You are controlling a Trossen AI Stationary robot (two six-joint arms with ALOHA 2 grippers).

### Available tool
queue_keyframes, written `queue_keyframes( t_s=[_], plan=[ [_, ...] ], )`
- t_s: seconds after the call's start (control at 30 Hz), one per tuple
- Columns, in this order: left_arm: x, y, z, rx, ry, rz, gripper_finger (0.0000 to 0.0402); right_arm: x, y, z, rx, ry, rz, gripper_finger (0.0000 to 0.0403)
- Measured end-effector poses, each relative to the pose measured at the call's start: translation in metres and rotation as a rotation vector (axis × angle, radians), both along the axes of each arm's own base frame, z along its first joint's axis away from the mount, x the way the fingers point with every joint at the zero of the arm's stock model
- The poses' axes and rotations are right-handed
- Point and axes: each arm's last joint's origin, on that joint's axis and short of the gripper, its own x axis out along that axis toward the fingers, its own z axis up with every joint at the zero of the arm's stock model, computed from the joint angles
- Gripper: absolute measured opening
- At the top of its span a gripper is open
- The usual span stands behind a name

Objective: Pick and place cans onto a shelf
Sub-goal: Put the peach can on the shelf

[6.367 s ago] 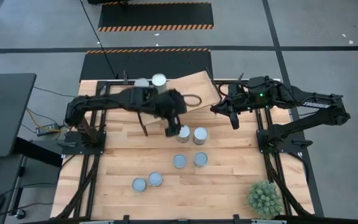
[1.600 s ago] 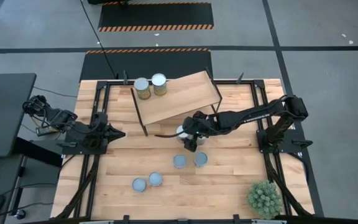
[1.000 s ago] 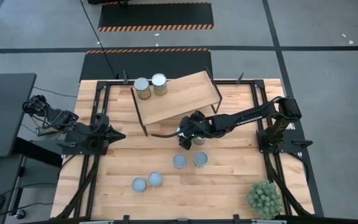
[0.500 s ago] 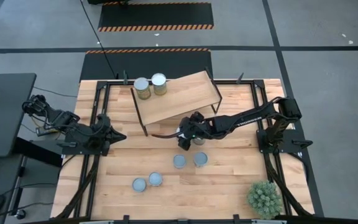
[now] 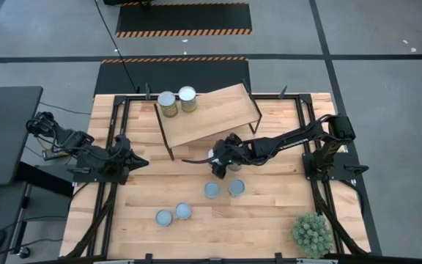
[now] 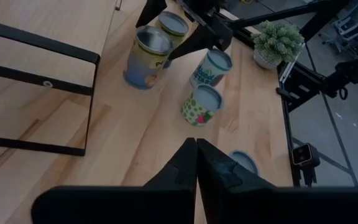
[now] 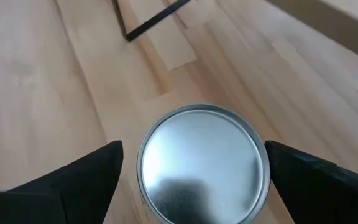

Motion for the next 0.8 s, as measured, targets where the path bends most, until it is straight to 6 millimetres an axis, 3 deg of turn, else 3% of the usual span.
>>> queue_keyframes(
  t_s=[0.2, 0.57, 0.8],
  plan=[
    [0.0, 0.0, 0.0, -0.006, 0.0, 0.003, 0.0016, 0.0006, -0.0004, -0.0004, 0.025, 0.015, 0.077, 0.0389],
    [0.0, -0.0003, 0.0, -0.026, 0.001, 0.003, 0.0016, -0.0009, -0.0064, -0.0015, 0.034, 0.044, 0.088, 0.0333],
    [0.0, -0.0005, 0.0, -0.033, 0.003, 0.0, 0.0016, -0.001, -0.0055, -0.0006, 0.05, 0.05, 0.104, 0.0329]
  ],
)
